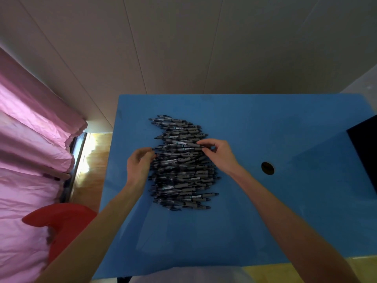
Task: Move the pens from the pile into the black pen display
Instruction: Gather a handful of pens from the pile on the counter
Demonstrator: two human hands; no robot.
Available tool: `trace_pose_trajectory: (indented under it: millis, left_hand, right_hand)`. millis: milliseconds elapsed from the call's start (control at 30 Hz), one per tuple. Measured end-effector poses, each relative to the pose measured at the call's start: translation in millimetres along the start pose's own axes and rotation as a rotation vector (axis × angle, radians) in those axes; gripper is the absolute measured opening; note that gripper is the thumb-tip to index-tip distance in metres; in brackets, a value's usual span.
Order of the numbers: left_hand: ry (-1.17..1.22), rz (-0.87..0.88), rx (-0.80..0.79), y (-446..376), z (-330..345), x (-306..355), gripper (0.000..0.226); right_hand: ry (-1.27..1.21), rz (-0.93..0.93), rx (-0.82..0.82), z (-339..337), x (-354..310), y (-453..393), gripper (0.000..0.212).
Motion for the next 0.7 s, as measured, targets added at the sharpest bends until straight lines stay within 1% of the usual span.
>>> trace_pose_trajectory:
  millis: [200, 367, 567, 633, 700]
  left_hand:
    - [-0.131, 0.070, -0.017, 6.4, 3.3, 3.6, 0.015]
    - [-0.165, 0.130, -0.035, 12.0, 7.3, 9.6, 0.014]
    - [-0.193, 0.161, -0.054, 10.1, 6.5, 6.2, 0.015]
    - [-0.239, 0.148, -0.057, 6.0, 5.1, 2.0, 0.018]
    - [-0.290, 0.112, -0.073, 1.7, 5.1, -1.4, 0.027]
  right_hand:
    - [0.091, -0.064, 0.055, 1.2, 4.2, -3.0, 0.013]
    - [0.071, -0.049, 0.053, -1.9, 4.2, -6.6, 0.018]
    - [-0.098, 0.012, 0.068, -6.0, 6.5, -11.4, 0.023]
    - [-0.110, 0.031, 0.070, -7.4, 9.8, -10.4, 0.024]
    - [-0.056, 0.011, 0.054, -6.0, 10.3, -8.8, 0.023]
Point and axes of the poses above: each hand's wrist, its own y-axis away from the middle knuckle, its own z-axis out of the palm, x = y × z, the point moved 5 cm from there along -y, towards the middle knuckle, and after that the axes turned 1 degree about -z, right-handed, at the moved point
